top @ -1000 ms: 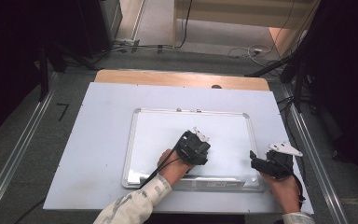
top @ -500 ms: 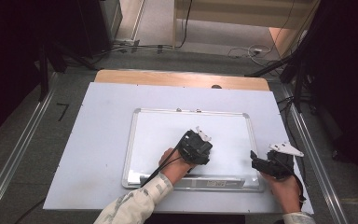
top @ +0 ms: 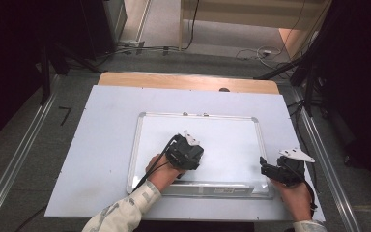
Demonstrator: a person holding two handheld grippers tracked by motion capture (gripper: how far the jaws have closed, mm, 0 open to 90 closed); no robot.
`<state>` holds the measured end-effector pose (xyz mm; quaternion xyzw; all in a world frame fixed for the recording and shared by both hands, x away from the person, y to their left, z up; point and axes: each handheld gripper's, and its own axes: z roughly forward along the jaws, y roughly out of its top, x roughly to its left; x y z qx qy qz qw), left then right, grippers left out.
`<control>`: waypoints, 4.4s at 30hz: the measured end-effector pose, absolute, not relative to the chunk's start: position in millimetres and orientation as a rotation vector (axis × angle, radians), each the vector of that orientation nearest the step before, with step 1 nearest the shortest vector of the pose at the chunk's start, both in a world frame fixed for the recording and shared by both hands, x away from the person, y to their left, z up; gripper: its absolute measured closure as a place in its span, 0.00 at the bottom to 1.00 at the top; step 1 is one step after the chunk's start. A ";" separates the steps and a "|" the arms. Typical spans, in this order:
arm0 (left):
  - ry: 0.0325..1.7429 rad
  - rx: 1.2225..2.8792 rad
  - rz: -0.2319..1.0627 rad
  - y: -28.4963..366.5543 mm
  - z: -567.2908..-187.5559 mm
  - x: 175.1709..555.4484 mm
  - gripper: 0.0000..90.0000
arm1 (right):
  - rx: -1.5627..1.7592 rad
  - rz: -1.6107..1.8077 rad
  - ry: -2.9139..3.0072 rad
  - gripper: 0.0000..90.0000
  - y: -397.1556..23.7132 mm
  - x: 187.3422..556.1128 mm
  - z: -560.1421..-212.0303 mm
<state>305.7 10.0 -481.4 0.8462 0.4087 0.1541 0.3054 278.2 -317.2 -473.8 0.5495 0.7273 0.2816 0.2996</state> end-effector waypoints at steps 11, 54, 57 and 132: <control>1.128 2.241 0.415 38.6 -480.7 305.3 0.46 | 1.463 0.749 1.930 0.16 -317.4 277.9 -473.8; 1.100 2.246 0.426 -3.6 -480.1 329.5 0.46 | 1.454 0.753 1.935 0.16 -317.0 278.6 -473.9; 1.104 2.253 0.420 -2.5 -479.3 327.6 0.46 | 1.458 0.756 1.932 0.17 -317.4 278.5 -473.7; 1.427 1.886 0.598 101.0 -430.0 341.3 0.45 | 1.459 0.759 1.931 0.16 -316.8 278.6 -473.2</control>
